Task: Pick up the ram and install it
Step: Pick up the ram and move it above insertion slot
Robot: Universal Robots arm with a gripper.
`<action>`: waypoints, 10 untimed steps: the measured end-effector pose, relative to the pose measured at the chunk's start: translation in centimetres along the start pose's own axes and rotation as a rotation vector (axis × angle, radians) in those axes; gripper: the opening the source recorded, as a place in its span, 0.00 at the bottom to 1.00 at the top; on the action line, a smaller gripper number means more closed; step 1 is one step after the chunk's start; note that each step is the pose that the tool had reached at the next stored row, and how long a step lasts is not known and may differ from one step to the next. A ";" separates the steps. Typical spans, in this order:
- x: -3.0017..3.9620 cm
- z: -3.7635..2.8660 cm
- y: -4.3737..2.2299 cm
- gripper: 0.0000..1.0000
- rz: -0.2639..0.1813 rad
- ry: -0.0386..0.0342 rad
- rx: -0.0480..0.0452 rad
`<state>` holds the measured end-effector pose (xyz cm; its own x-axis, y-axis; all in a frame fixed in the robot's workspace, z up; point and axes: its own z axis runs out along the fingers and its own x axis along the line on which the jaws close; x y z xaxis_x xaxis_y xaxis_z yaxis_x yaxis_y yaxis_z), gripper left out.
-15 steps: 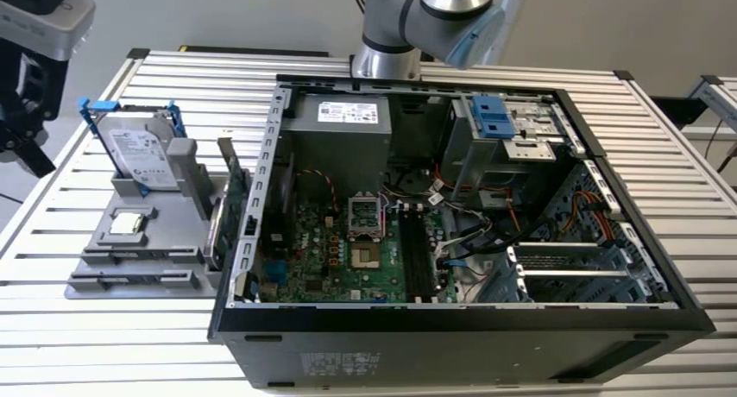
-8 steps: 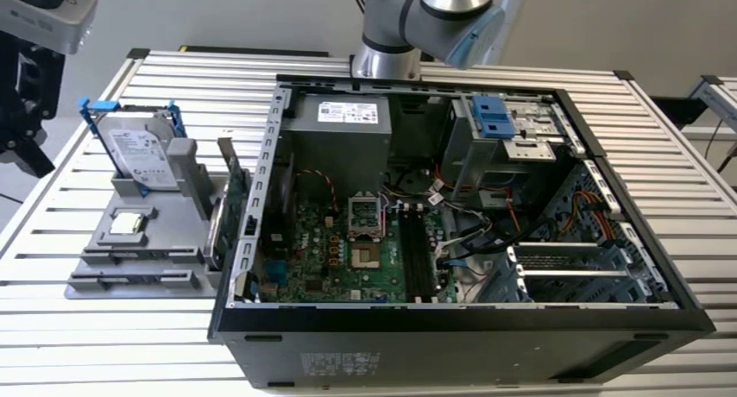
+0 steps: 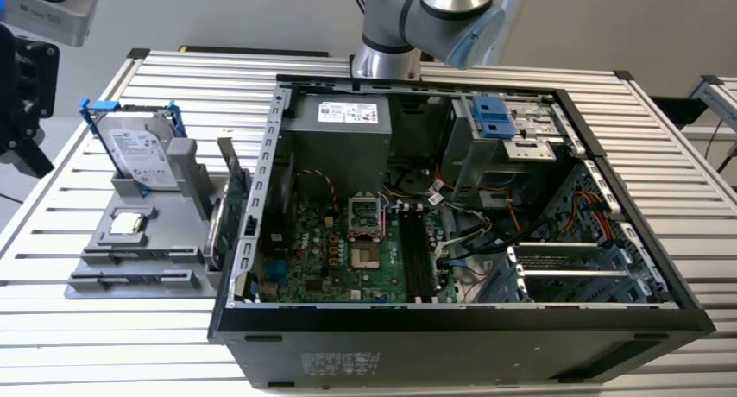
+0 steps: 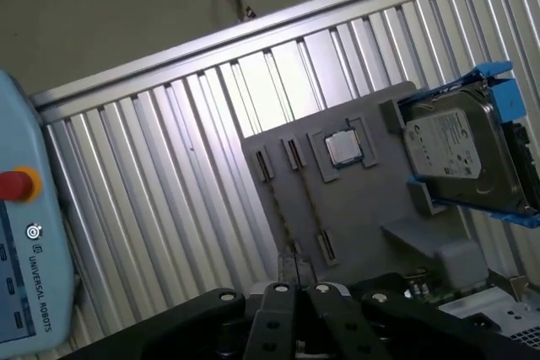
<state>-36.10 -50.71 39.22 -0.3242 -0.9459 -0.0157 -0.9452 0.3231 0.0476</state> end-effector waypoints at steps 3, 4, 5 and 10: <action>0.00 0.00 0.00 0.00 -0.029 0.0014 -0.0004; 0.00 0.00 0.00 0.00 -0.038 0.0019 -0.0006; 0.00 0.00 0.00 0.00 -0.047 0.0023 -0.0007; 0.00 0.00 0.00 0.00 -0.103 0.0049 -0.0016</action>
<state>-36.10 -50.71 39.22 -0.2253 -0.9742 -0.0157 -0.9733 0.2244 0.0476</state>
